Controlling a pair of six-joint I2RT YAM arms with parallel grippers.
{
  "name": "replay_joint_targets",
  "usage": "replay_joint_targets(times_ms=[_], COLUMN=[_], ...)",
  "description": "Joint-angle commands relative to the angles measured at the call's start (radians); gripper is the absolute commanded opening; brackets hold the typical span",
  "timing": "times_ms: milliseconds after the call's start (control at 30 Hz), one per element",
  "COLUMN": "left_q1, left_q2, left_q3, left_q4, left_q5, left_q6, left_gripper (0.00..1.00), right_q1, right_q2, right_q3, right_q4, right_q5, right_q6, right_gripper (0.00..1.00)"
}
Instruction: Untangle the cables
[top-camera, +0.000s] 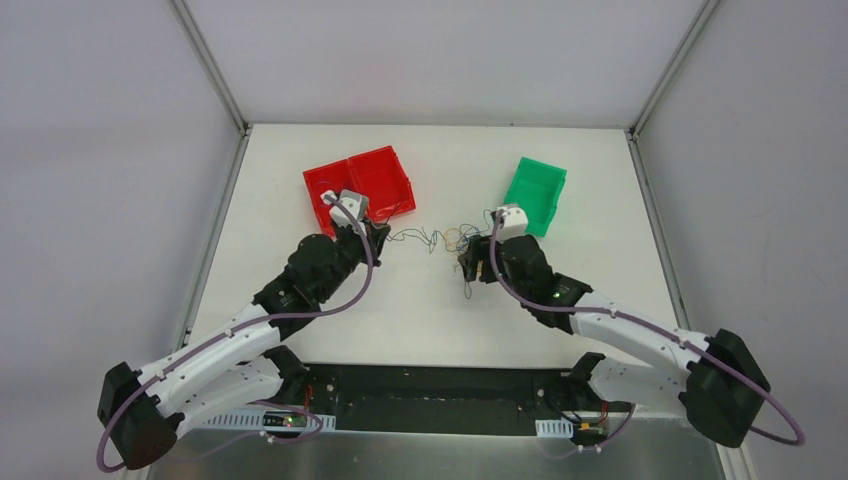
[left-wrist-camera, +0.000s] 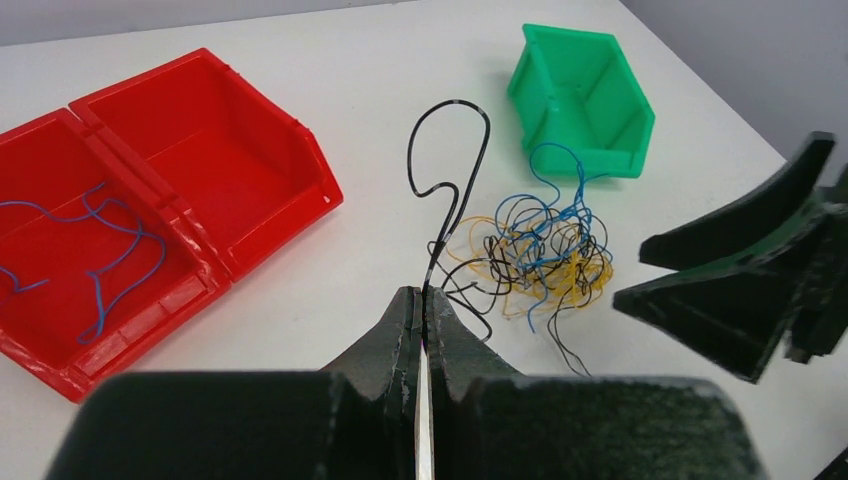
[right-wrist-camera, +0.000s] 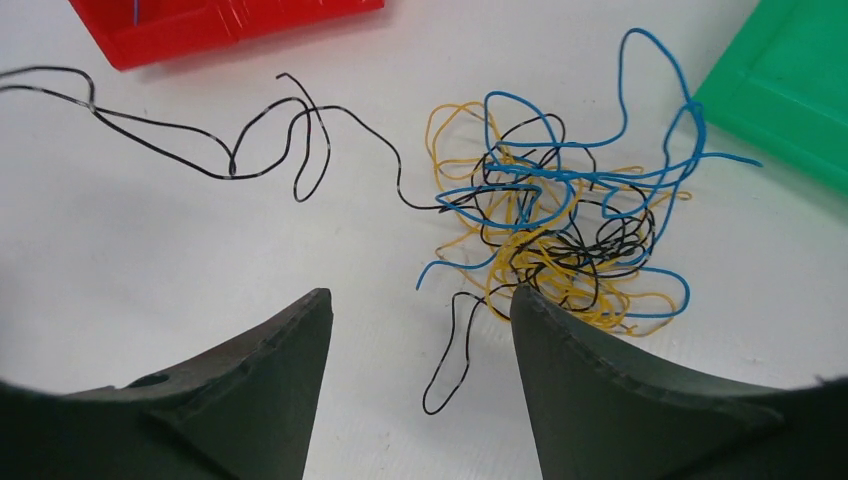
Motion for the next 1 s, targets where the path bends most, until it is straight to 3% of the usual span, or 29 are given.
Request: replay_joint_targets(times_ms=[0, 300, 433, 533, 833, 967], left_q1=[0.006, 0.006, 0.006, 0.006, 0.005, 0.005], left_q2=[-0.075, -0.195, -0.217, -0.266, -0.553, -0.645], left_q3=[-0.024, -0.053, -0.048, -0.064, -0.212, -0.269], left_q4=[0.082, 0.106, 0.102, 0.103, 0.055, 0.084], left_q5=[0.066, 0.157, 0.200, 0.177, -0.393, -0.508], left_q6=[0.007, -0.018, -0.033, -0.040, -0.133, -0.162], left_gripper=[0.00, 0.00, 0.00, 0.00, 0.00, 0.00], right_q1=[0.068, 0.104, 0.089, 0.007, -0.185, -0.213], right_q2=[0.126, 0.439, 0.562, 0.637, 0.625, 0.628], right_q3=[0.101, 0.274, 0.360, 0.427, 0.411, 0.416], right_q4=[0.035, 0.014, -0.079, -0.202, -0.298, -0.325], right_q5=[0.099, 0.233, 0.397, 0.373, 0.200, 0.166], right_q6=[-0.138, -0.234, -0.182, -0.051, 0.156, 0.189], right_gripper=[0.69, 0.71, 0.72, 0.69, 0.52, 0.48])
